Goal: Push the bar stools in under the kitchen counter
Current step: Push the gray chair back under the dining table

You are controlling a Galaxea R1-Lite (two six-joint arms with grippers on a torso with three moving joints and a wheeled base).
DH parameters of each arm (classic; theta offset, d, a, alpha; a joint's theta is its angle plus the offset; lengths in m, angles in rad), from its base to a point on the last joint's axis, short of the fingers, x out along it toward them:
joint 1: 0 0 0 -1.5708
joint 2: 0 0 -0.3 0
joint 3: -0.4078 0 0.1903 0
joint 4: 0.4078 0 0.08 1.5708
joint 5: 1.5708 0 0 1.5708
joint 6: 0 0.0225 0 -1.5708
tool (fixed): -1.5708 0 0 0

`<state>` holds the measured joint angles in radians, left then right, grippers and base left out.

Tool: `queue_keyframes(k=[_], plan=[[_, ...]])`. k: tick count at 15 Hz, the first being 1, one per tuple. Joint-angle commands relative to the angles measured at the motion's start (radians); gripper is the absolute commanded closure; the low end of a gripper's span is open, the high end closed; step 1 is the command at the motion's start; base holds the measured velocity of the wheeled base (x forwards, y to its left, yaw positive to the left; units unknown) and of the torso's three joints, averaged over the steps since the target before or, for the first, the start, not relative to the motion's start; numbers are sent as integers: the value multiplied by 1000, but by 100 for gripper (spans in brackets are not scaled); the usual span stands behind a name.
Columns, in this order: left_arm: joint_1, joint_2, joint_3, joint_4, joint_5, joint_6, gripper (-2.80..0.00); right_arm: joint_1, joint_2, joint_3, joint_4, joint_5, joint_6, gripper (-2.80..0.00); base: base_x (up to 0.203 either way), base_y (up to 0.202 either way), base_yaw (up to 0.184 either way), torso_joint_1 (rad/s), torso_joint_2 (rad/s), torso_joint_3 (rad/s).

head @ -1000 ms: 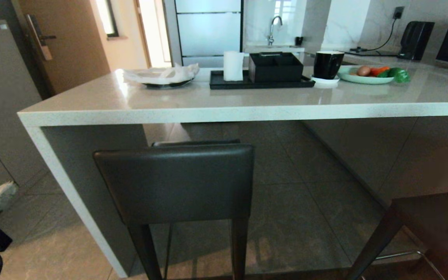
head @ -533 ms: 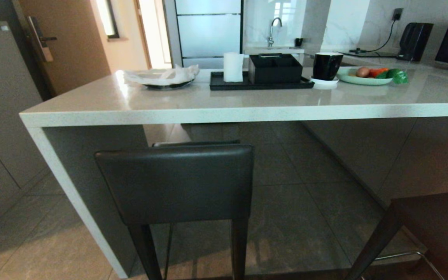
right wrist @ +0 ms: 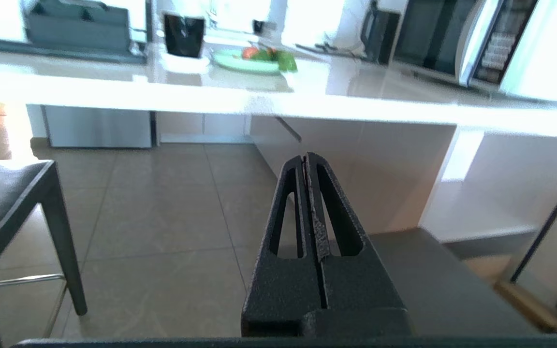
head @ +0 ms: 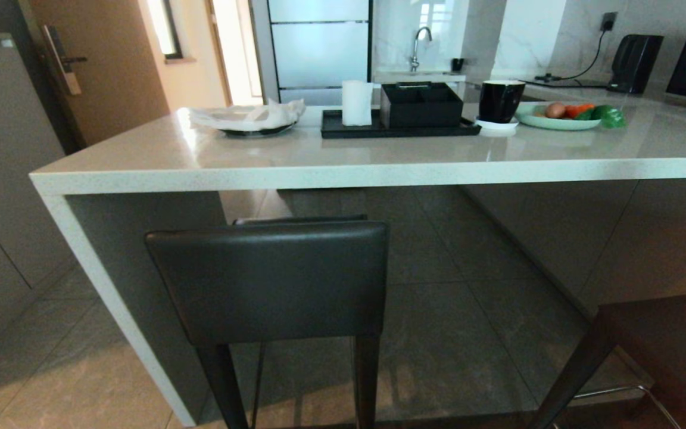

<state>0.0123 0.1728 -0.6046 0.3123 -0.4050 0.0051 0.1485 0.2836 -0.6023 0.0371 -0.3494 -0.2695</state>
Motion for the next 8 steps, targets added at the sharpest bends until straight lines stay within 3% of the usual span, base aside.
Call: queue_keyframes(k=[1,3,4,6,7,8], plan=[[-4,-134,71,25,32,24,0,1,3,-84,60,10,-6,0,0,0,0,0,0,0],[-8,-171,182,37,197,60,0,-3,-5,-130,180,27,-14,0,0,0,0,0,0,0],[-8,-170,235,12,216,71,0,-4,-7,-144,211,7,-13,0,0,0,0,0,0,0],[-8,-170,390,-165,242,105,0,-61,-6,-190,254,4,-31,0,0,0,0,0,0,0],[-8,-170,478,-267,256,127,0,-125,-7,-203,262,52,-40,0,0,0,0,0,0,0],[-8,-170,560,-375,270,156,0,-167,-14,-208,267,166,-45,0,0,0,0,0,0,0]])
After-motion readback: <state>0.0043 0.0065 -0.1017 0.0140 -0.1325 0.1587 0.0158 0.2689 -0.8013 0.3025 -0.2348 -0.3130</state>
